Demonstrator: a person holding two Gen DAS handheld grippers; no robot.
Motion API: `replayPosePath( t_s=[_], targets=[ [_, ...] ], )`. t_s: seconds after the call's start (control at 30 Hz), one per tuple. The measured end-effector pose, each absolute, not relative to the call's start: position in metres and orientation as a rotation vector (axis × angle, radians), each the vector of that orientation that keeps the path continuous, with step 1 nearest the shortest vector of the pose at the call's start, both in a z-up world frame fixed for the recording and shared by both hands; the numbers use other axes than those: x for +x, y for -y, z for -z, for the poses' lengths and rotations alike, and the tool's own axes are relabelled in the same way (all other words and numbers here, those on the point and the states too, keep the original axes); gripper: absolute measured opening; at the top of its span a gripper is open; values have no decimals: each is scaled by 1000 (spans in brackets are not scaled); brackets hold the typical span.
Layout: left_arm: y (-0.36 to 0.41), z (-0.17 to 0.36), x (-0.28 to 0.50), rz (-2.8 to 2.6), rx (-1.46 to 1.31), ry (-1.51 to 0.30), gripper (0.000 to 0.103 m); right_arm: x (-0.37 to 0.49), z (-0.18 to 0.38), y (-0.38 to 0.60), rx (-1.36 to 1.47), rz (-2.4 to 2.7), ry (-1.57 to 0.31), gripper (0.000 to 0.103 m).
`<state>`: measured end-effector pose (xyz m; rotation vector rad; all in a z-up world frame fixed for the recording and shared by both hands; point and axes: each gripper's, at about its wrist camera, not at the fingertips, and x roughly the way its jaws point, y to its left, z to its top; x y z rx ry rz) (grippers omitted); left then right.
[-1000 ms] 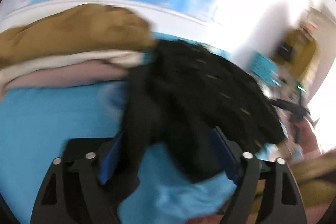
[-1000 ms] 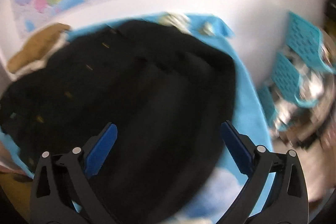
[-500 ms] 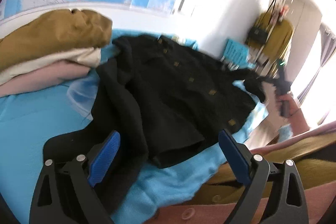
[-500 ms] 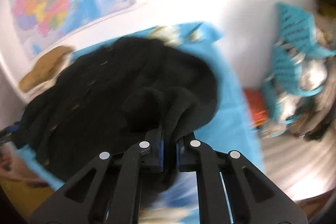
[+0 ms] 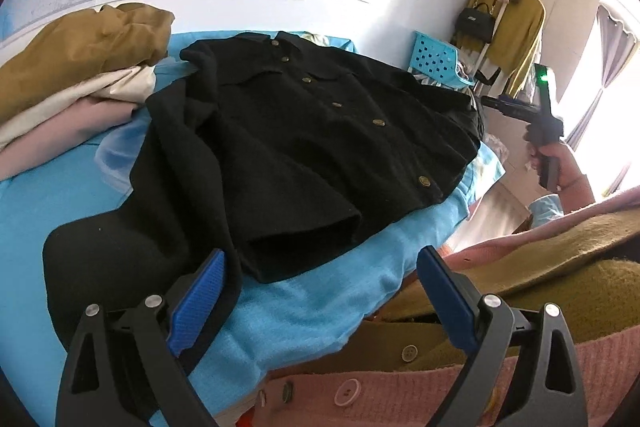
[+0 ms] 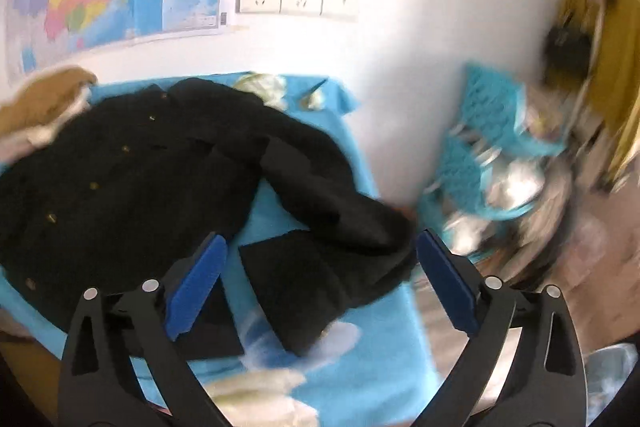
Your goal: Fold large clothes
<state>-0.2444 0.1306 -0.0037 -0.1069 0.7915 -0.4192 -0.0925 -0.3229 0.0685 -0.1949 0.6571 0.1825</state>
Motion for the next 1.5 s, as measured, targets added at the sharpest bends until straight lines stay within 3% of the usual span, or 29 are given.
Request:
replayPosePath(
  t_s=[0.13, 0.2, 0.23, 0.4, 0.43, 0.5, 0.53, 0.57, 0.63, 0.67, 0.7, 0.73, 0.8, 0.83, 0.97, 1.17, 1.23, 1.27, 1.3, 1.33, 1.37, 1.43, 1.5],
  targets=[
    [-130, 0, -247, 469, -125, -770, 92, -106, -51, 318, 6, -516, -745, 92],
    [-132, -3, -252, 513, -157, -736, 92, -101, -29, 304, -28, -549, -813, 77],
    [-132, -4, -253, 519, -168, -729, 92, -95, -11, 298, -41, -558, -870, 75],
    [-126, 7, -250, 448, -141, -788, 92, -77, 21, 305, 73, -539, -933, 77],
    [-122, 11, -248, 410, -109, -801, 92, -76, 22, 308, 119, -581, -920, 62],
    [-115, 19, -241, 310, -37, -828, 92, -77, 24, 309, 131, -587, -925, 41],
    [-113, 23, -237, 277, -13, -836, 92, -79, 22, 310, 124, -604, -917, 14],
    [-109, 26, -232, 229, 17, -838, 92, -80, 19, 315, 153, -626, -907, 8],
    [-106, 32, -223, 182, 39, -834, 90, -79, 13, 327, 226, -646, -894, 6],
    [-105, 34, -218, 145, 51, -821, 86, -79, 8, 334, 250, -650, -883, 6],
    [-105, 35, -215, 119, 54, -815, 70, -81, 3, 345, 292, -658, -865, 5],
    [-109, 37, -210, 101, 29, -814, 42, -84, -2, 347, 317, -661, -855, 5],
    [-122, 39, -201, 72, -49, -821, 5, -94, -12, 364, 354, -675, -825, 5],
    [-130, 38, -200, 84, -101, -821, 5, -97, -19, 363, 360, -676, -818, 5],
    [-146, 13, -224, 223, -233, -738, 4, -111, -37, 366, 386, -710, -796, 5],
    [-135, -13, -263, 437, -154, -698, 5, -122, -40, 382, 374, -697, -797, 6],
    [-127, -7, -263, 445, -51, -730, 9, -113, -23, 375, 325, -665, -891, 20],
    [-127, -6, -261, 427, -35, -734, 17, -109, -13, 375, 287, -615, -943, 37],
    [-133, -10, -260, 441, -51, -723, 46, -107, -9, 378, 262, -599, -963, 49],
    [-141, -15, -265, 480, -77, -691, 71, -107, -10, 382, 252, -576, -951, 54],
    [-146, -22, -270, 493, -92, -648, 78, -107, -16, 391, 263, -551, -913, 64],
    [-155, -38, -283, 493, -126, -551, 79, -109, -33, 415, 328, -537, -820, 74],
    [-165, -52, -287, 494, -155, -484, 82, -103, -40, 428, 360, -497, -779, 92]
  ],
)
